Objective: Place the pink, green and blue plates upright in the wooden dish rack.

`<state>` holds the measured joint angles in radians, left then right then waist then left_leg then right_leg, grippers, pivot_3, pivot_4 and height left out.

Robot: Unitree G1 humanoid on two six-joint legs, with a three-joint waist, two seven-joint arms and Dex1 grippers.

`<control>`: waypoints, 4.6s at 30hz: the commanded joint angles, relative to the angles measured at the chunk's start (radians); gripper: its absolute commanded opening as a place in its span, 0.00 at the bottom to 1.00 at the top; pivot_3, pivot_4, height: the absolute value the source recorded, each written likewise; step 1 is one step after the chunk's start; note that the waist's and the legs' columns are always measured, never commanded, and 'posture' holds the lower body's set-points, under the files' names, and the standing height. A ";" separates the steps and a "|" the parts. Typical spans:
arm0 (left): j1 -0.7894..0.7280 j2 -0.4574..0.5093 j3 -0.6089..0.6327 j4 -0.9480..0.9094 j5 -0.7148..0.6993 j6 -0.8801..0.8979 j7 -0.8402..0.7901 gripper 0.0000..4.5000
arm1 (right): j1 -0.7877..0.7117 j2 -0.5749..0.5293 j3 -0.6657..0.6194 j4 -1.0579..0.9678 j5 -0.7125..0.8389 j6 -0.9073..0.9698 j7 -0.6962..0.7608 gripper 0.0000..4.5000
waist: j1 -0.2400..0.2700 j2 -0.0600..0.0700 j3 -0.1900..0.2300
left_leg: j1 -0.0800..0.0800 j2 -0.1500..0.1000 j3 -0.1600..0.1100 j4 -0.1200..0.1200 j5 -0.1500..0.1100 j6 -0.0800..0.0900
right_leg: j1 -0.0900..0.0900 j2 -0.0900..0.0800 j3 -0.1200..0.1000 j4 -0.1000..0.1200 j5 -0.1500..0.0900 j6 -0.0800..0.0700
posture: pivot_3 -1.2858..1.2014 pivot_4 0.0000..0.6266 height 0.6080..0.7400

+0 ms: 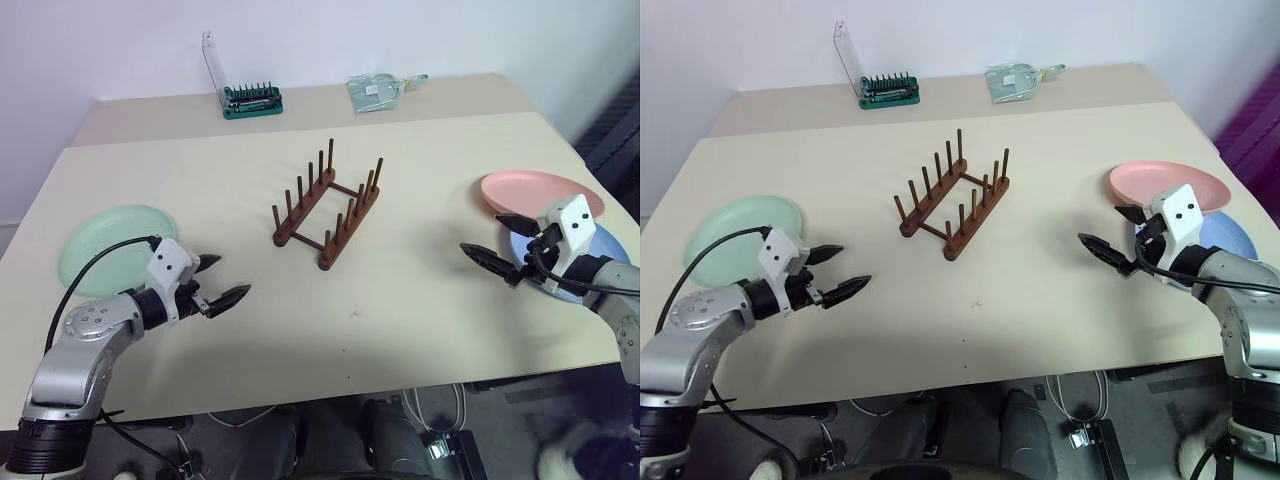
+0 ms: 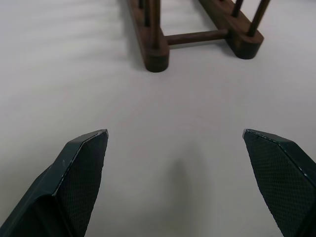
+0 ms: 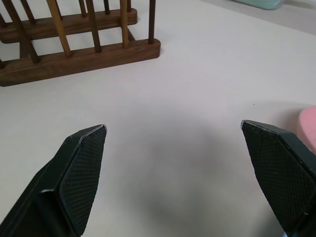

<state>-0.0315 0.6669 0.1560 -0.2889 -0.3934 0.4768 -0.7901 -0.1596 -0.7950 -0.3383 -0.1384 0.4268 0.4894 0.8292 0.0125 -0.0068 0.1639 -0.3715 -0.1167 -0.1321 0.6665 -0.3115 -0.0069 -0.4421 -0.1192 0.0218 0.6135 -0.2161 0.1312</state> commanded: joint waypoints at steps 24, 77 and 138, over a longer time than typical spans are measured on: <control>-0.085 -0.255 -0.393 -0.075 0.224 0.057 0.271 1.00 | -0.056 0.143 0.202 -0.202 -0.012 0.014 -0.100 0.99 | 0.002 0.000 0.000 | 0.000 -0.001 0.000 0.001 0.000 0.000 | 0.001 0.000 0.000 0.000 0.000 0.000 | 0.52 0.24 1.00; -0.659 -0.272 -0.478 0.821 0.349 -0.468 -0.354 0.90 | 0.368 0.016 0.051 -0.382 -0.010 0.015 -0.046 0.94 | 0.022 0.000 -0.001 | 0.000 -0.002 -0.001 0.003 0.000 0.000 | 0.002 0.000 -0.001 0.000 0.001 0.002 | 0.52 0.24 1.00; -0.481 -0.309 -0.491 0.169 0.189 -0.140 -0.217 0.09 | -0.308 -0.309 0.351 0.726 -0.704 -0.660 -0.170 0.71 | -0.006 0.001 -0.002 | 0.012 0.000 0.005 -0.002 -0.001 0.001 | 0.010 0.000 0.002 -0.002 0.000 0.002 | 0.52 0.24 1.00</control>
<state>-0.5073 0.3566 -0.3479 -0.0844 -0.1866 0.3411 -1.0014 -0.4258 -1.1093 0.0005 0.5190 -0.2373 -0.1111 0.7061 0.0068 -0.0058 0.1621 -0.3597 -0.1170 -0.1270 0.6641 -0.3121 -0.0057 -0.4321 -0.1192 0.0239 0.6109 -0.2158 0.1333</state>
